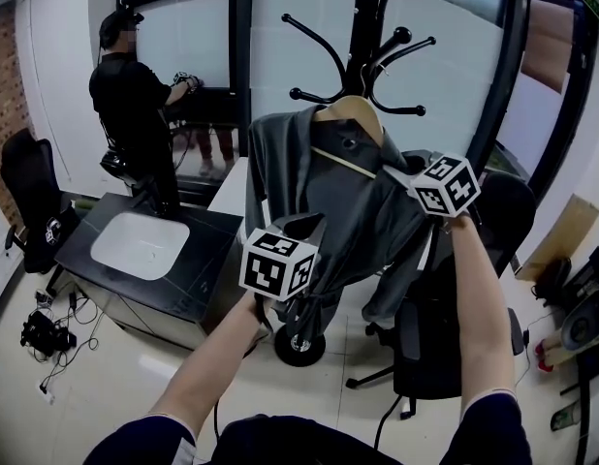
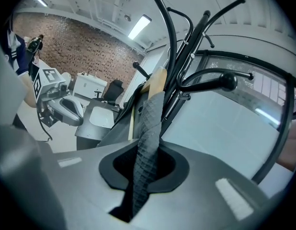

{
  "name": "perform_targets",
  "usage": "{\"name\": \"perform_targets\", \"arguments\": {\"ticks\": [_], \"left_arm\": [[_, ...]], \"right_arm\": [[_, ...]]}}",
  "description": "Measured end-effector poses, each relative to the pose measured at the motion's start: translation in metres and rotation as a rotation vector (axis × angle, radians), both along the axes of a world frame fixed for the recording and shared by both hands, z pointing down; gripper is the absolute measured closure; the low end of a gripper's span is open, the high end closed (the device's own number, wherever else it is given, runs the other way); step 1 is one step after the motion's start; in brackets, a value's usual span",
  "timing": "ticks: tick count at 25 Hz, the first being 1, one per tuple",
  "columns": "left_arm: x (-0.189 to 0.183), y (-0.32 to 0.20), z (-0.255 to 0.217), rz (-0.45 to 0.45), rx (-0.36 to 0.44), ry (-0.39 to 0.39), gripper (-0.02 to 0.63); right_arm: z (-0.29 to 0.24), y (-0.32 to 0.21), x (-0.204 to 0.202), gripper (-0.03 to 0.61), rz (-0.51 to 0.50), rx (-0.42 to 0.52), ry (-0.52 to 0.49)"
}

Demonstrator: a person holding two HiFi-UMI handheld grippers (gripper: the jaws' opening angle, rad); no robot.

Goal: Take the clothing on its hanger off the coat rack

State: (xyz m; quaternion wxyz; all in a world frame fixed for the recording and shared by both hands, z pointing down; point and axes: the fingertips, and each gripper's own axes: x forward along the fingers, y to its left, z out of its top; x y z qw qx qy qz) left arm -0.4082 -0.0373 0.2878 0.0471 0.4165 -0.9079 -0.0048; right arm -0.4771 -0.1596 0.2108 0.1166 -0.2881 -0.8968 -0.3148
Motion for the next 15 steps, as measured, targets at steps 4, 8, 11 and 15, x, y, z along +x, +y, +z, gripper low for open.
{"name": "perform_targets", "arguments": {"ticks": [4, 8, 11, 15], "left_arm": [[0.004, -0.007, -0.013, 0.012, 0.008, -0.021, 0.601], [0.009, -0.007, -0.023, 0.018, 0.016, -0.042, 0.601], [0.014, -0.006, -0.030, 0.017, 0.023, -0.053, 0.601], [0.018, -0.004, -0.039, 0.010, 0.033, -0.063, 0.601]], "right_arm": [[-0.016, -0.003, 0.007, 0.555, -0.012, 0.037, -0.018], [-0.024, 0.001, 0.016, 0.555, -0.031, 0.065, -0.027], [-0.032, 0.006, 0.022, 0.555, -0.045, 0.071, -0.036], [-0.043, 0.014, 0.025, 0.555, -0.067, 0.081, -0.033]]}}
